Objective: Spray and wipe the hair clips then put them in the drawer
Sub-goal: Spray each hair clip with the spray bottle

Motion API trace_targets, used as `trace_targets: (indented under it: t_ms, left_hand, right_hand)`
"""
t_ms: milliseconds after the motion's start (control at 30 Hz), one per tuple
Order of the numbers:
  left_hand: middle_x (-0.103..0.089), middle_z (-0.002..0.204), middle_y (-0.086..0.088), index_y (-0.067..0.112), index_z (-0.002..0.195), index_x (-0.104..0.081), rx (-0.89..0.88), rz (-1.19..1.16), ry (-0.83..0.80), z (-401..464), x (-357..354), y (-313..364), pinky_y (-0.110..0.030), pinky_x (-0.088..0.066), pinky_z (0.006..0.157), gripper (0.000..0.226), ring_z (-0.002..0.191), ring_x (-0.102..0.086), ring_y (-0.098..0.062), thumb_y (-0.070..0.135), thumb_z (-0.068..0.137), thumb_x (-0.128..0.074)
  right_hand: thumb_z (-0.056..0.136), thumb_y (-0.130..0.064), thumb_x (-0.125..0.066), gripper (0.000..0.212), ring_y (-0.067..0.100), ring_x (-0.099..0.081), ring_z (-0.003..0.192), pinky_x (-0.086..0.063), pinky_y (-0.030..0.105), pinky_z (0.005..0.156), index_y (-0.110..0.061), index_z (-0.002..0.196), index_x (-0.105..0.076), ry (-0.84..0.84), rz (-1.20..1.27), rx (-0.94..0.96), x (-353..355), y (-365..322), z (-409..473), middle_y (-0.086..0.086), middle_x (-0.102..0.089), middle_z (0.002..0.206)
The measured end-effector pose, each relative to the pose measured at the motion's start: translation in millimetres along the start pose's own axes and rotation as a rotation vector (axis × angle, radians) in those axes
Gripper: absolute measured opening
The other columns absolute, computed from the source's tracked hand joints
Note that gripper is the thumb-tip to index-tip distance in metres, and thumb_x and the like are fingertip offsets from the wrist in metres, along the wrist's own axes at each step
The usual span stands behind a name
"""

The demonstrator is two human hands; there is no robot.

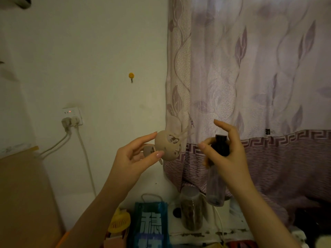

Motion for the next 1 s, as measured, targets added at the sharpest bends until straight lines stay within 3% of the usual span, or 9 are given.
trace_targets:
  t_ms: [133,267,400,500,600,767,900,1000]
  left_hand:
    - [-0.074,0.089,0.006,0.026,0.115,-0.064,0.029,-0.001,-0.015,-6.9,-2.1,-4.8,-0.011,-0.051,0.073,0.048,0.085,-0.07,-0.009,0.024,0.068,-0.071]
    - [-0.075,0.089,0.007,0.025,0.114,-0.063,0.072,-0.001,-0.03,-14.9,-4.3,-11.0,-0.013,-0.052,0.074,0.048,0.084,-0.07,-0.009,0.021,0.067,-0.07]
    - [-0.074,0.089,0.008,0.027,0.112,-0.061,0.098,0.004,-0.062,-23.5,-6.4,-17.3,-0.011,-0.052,0.07,0.042,0.081,-0.07,-0.007,0.009,0.075,-0.069]
    - [-0.075,0.09,0.003,0.027,0.114,-0.06,0.126,-0.014,-0.076,-30.5,-8.2,-23.0,-0.014,-0.053,0.07,0.044,0.081,-0.071,-0.013,0.017,0.072,-0.068]
    - [-0.075,0.09,0.0,0.029,0.117,-0.059,0.143,-0.02,-0.083,-37.1,-10.0,-29.5,-0.017,-0.054,0.072,0.046,0.081,-0.071,-0.017,0.023,0.072,-0.068]
    - [-0.074,0.094,0.003,0.029,0.118,-0.058,0.129,0.011,-0.09,-46.5,-11.6,-41.1,-0.016,-0.054,0.074,0.045,0.085,-0.071,-0.013,0.024,0.074,-0.067]
    - [-0.072,0.09,0.0,0.032,0.116,-0.058,0.18,0.012,-0.075,-55.7,-12.6,-52.7,-0.019,-0.055,0.078,0.046,0.088,-0.07,-0.012,0.03,0.07,-0.066]
    - [-0.071,0.089,-0.001,0.03,0.114,-0.061,0.225,0.003,-0.049,-64.8,-13.1,-62.0,-0.016,-0.053,0.076,0.045,0.087,-0.069,-0.01,0.027,0.07,-0.067]
  right_hand:
    - [0.063,-0.031,-0.074,0.076,0.011,-0.062,0.061,-0.053,0.023,0.054,-0.031,0.134,-0.047,-0.015,-0.018,-0.058,-1.8,6.1,-6.6,0.004,-0.068,0.099]
    - [0.061,-0.033,-0.074,0.075,0.012,-0.063,0.057,-0.054,0.024,0.054,-0.036,0.131,-0.047,-0.078,-0.028,-0.126,-5.0,11.6,-14.0,-0.003,-0.067,0.108]
    - [0.058,-0.036,-0.075,0.078,0.007,-0.064,0.058,-0.054,0.022,0.053,-0.031,0.132,-0.049,-0.128,-0.018,-0.18,-6.3,18.0,-22.1,-0.007,-0.065,0.106]
    - [0.059,-0.034,-0.076,0.07,0.005,-0.064,0.058,-0.053,0.023,0.051,-0.034,0.126,-0.053,-0.16,-0.012,-0.207,-7.7,22.7,-27.9,-0.005,-0.066,0.107]
    - [0.059,-0.039,-0.076,0.066,0.014,-0.063,0.053,-0.053,0.024,0.051,-0.036,0.122,-0.055,-0.192,-0.024,-0.236,-8.7,27.6,-35.0,0.001,-0.065,0.107]
    - [0.061,-0.037,-0.076,0.064,0.011,-0.068,0.074,-0.053,0.023,0.051,-0.033,0.121,-0.057,-0.186,-0.056,-0.279,-8.5,38.4,-47.7,-0.012,-0.069,0.099]
    - [0.061,-0.038,-0.076,0.063,0.017,-0.068,0.071,-0.057,0.032,0.053,-0.034,0.121,-0.057,-0.18,-0.072,-0.316,-7.7,49.1,-58.4,-0.011,-0.069,0.098]
    - [0.063,-0.036,-0.076,0.063,0.011,-0.068,0.075,-0.057,0.028,0.053,-0.03,0.123,-0.057,-0.177,-0.092,-0.35,-7.1,58.4,-67.5,-0.012,-0.069,0.098]
Point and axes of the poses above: each hand's wrist, its own z-axis towards the middle knuckle, its own x-axis out of the back of the hand, y = z × x, the point moved 3 cm from there along z, towards the middle knuckle
